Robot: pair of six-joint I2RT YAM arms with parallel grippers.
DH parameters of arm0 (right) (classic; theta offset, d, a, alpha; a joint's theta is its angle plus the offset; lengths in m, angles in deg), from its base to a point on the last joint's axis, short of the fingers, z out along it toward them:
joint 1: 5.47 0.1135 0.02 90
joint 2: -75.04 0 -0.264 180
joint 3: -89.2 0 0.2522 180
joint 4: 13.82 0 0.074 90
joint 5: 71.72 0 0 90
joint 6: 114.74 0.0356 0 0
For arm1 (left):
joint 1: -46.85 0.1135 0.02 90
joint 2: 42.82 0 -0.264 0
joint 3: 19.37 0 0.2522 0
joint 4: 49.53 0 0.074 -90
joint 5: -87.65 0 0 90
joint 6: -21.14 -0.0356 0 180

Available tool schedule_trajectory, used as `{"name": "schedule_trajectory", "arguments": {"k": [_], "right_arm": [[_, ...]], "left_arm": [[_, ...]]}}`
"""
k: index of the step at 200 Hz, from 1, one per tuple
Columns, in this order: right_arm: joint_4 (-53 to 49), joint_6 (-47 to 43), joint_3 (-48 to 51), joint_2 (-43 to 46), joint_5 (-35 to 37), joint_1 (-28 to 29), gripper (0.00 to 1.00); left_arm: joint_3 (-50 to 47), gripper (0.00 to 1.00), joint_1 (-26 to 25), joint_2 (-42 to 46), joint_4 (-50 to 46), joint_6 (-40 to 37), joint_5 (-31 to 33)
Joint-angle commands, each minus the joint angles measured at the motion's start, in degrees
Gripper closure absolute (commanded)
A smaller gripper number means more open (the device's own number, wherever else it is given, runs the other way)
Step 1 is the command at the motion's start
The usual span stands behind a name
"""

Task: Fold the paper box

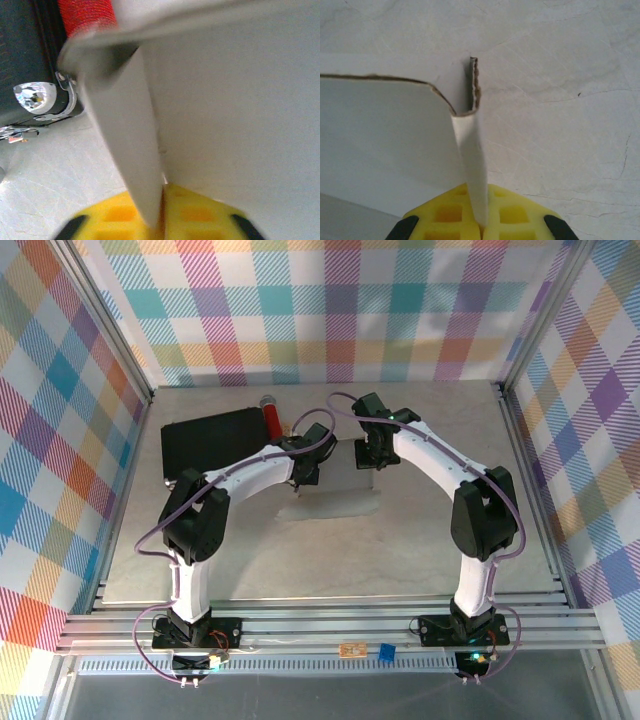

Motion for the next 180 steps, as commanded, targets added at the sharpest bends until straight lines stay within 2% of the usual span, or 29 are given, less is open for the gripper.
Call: {"name": "schedule_trajectory", "arguments": {"k": [1,25,64,85,114,134,180], "right_arm": [[-0.5,0.6,0.5,1.0,-0.6,-0.7,1.00],[-0.5,0.1,0.6,0.9,-0.4,-0.7,1.00],[0.3,-0.5,1.1,1.1,-0.4,-0.7,1.00],[0.7,-0.7,1.1,1.4,-0.4,-0.7,1.00],[1.0,-1.0,0.8,1.7,-0.4,-0.7,1.00],[1.0,-1.0,0.6,1.7,-0.5,-0.7,1.00],[0.9,-1.0,0.4,1.9,-0.6,-0.7,1.00]], "left_arm": [[-2.1,0.66,1.1,4.2,-1.4,-1.1,-6.0],[-3.4,0.53,1.5,6.4,0.3,-1.0,-12.0],[-5.6,0.45,2.1,12.0,2.5,-0.4,-14.2],[-8.3,0.42,4.1,14.6,3.8,0.4,-16.0],[-12.5,0.43,8.4,16.0,8.1,0.3,-25.0],[-11.6,0.46,8.9,13.5,7.5,-1.6,-28.7],[-11.4,0.49,8.9,9.9,8.0,-2.2,-28.9]]}}
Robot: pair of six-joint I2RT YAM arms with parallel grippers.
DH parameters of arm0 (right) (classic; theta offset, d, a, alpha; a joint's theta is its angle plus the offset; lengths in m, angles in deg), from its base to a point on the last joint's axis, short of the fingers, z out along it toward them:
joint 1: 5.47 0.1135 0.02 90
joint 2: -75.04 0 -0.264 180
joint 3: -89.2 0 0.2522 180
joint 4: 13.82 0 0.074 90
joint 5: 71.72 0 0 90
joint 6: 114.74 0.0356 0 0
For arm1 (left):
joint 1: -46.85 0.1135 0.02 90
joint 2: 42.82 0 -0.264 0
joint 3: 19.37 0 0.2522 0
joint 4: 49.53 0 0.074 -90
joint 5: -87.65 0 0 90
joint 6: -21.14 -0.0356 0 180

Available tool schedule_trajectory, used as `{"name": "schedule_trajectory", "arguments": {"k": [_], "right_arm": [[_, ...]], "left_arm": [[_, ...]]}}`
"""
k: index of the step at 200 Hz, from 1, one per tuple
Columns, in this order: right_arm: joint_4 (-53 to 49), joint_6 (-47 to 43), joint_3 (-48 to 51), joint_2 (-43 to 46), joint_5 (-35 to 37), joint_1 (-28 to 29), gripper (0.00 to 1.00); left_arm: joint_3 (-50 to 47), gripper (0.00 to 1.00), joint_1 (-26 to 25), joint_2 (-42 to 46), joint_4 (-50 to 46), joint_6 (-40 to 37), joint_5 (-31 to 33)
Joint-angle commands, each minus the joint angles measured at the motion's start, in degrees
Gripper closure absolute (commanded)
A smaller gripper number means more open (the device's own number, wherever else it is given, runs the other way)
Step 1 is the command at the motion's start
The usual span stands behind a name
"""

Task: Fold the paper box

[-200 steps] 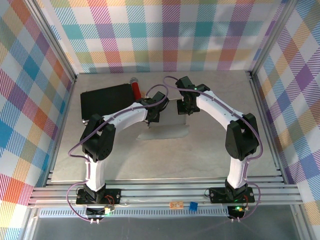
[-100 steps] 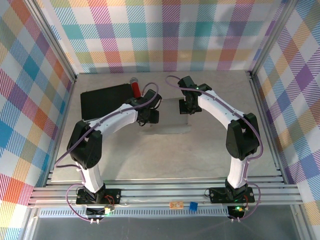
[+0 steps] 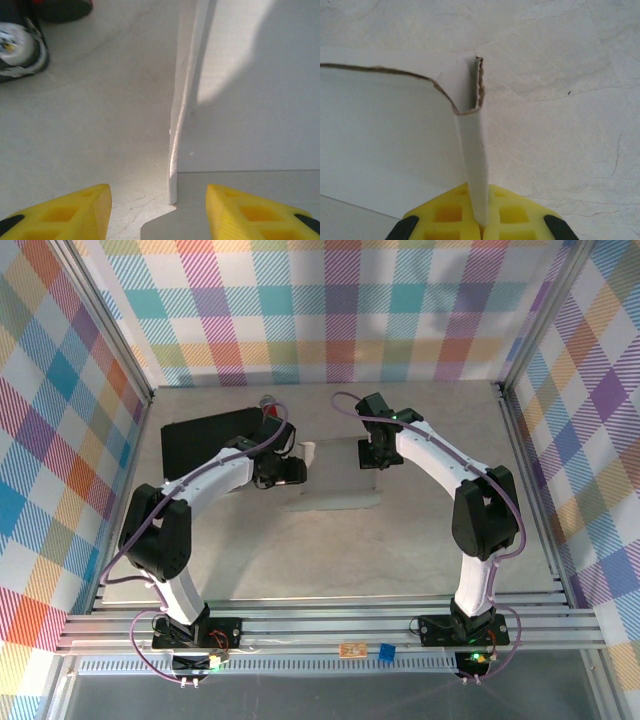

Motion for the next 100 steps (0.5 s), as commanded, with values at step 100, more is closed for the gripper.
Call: {"name": "schedule_trajectory", "arguments": {"k": [100], "right_arm": [[0.5,-0.1,0.2,2.6,-1.2,-0.1,1.00]], "left_arm": [[2.2,0.79,-0.4,-8.5,5.0,-1.0,1.6]]}}
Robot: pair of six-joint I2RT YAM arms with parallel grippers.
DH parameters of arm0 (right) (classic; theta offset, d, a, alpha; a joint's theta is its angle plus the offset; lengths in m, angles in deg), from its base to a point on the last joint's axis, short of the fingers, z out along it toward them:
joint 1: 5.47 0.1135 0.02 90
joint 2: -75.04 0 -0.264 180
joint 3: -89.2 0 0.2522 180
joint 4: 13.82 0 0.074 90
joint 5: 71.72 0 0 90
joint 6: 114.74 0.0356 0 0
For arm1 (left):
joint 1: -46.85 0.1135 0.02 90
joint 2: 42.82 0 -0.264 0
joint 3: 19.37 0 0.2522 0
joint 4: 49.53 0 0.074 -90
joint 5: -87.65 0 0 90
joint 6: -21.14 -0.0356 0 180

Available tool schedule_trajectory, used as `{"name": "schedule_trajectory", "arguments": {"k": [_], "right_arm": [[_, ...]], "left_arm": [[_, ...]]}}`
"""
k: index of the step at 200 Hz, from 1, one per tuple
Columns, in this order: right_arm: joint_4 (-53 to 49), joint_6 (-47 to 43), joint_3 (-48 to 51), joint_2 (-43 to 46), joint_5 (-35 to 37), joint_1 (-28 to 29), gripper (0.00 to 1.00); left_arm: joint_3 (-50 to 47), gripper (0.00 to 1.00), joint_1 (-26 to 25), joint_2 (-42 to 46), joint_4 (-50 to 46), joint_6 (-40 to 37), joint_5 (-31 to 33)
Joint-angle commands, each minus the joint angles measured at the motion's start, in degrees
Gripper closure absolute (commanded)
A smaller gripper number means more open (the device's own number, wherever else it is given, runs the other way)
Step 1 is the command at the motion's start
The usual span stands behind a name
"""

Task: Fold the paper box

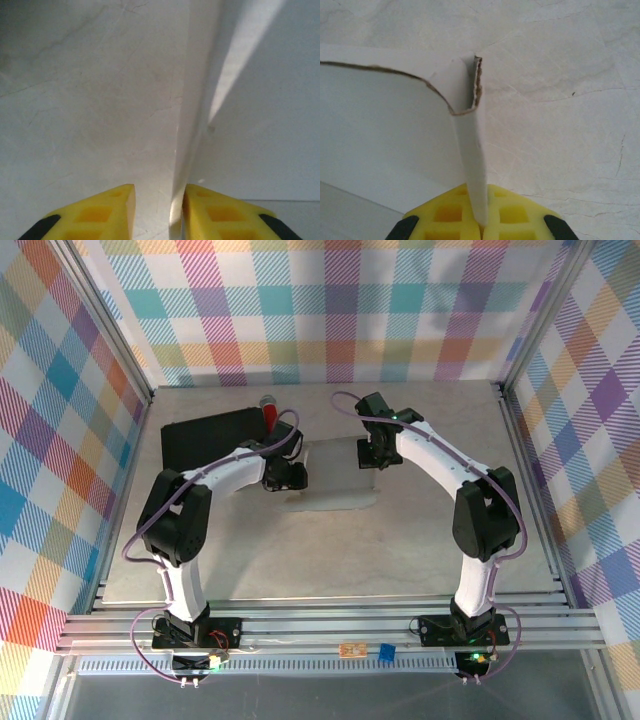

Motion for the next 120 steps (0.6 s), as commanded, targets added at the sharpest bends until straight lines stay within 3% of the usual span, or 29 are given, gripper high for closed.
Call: {"name": "schedule_trajectory", "arguments": {"k": [1,31,95,120], "right_arm": [[0.3,-0.1,0.2,2.0,-0.6,-0.1,1.00],[0.1,-0.2,0.4,2.2,-0.1,0.3,1.00],[-1.2,1.5,0.5,2.3,3.7,1.7,1.00],[-1.9,3.8,0.8,2.1,3.7,1.8,1.00]], "left_arm": [[1.8,0.80,-0.3,-0.9,0.9,0.0,2.3],[2.5,1.00,-0.8,-1.0,0.7,0.6,6.0],[9.9,1.00,-6.8,-2.9,-14.5,5.4,29.7],[10.1,1.00,-7.5,-2.0,-15.0,5.2,31.5]]}}
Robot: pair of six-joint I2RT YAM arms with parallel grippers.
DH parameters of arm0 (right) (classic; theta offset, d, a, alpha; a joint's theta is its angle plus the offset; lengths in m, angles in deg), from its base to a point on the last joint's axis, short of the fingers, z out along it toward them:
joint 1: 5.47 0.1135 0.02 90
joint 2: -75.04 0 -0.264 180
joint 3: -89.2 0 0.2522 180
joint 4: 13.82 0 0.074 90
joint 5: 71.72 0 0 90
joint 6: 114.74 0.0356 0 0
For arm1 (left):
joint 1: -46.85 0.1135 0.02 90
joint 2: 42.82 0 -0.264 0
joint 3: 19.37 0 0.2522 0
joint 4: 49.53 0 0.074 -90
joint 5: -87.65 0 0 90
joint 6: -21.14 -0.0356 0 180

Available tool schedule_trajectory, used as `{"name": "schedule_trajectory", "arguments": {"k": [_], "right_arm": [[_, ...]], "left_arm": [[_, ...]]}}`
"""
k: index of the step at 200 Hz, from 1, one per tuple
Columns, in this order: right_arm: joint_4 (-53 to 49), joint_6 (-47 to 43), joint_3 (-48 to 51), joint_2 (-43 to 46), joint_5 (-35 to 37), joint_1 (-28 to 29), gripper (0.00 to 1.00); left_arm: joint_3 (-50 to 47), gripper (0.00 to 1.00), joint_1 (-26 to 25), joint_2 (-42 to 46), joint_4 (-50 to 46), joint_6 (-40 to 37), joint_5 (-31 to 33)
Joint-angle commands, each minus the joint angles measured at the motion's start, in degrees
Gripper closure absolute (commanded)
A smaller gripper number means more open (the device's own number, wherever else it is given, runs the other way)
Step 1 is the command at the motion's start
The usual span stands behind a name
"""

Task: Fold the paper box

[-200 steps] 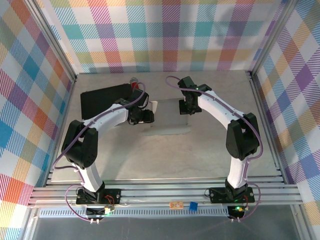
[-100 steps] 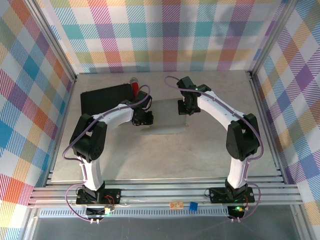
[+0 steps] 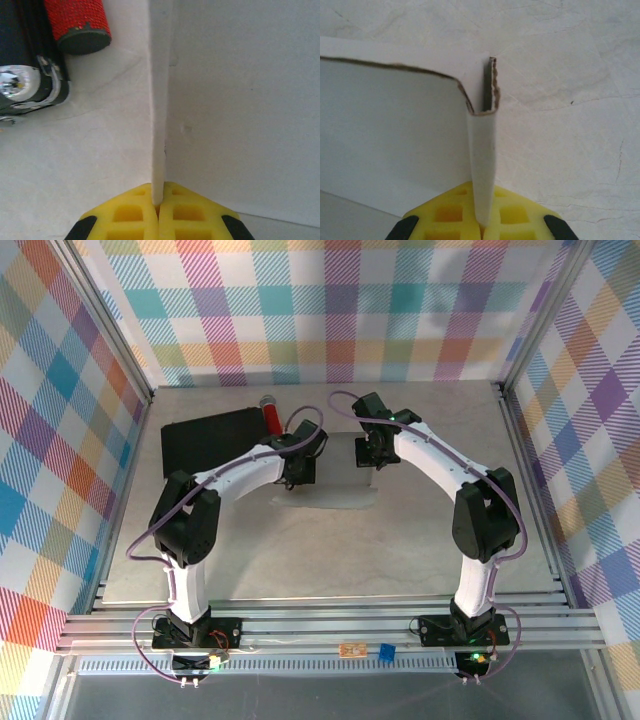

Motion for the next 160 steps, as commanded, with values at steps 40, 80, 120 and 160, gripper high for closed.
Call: {"name": "schedule_trajectory", "arguments": {"k": [40,80,120,160], "right_arm": [[-5.1,3.7,0.5,1.7,-3.7,0.4,1.00],[-7.3,8.4,3.3,0.7,-6.0,-0.7,1.00],[-6.8,14.4,5.8,0.6,-7.3,-1.8,1.00],[-3.5,27.2,11.2,2.7,-8.1,-3.7,1.00]], "left_arm": [[6.5,1.00,0.1,-2.2,-10.6,-4.6,7.7],[15.0,0.35,0.8,-0.4,-20.4,-1.3,3.0],[26.4,0.23,3.5,3.7,-32.4,11.6,3.4],[31.1,0.36,4.0,9.0,-43.4,32.9,-9.4]]}}
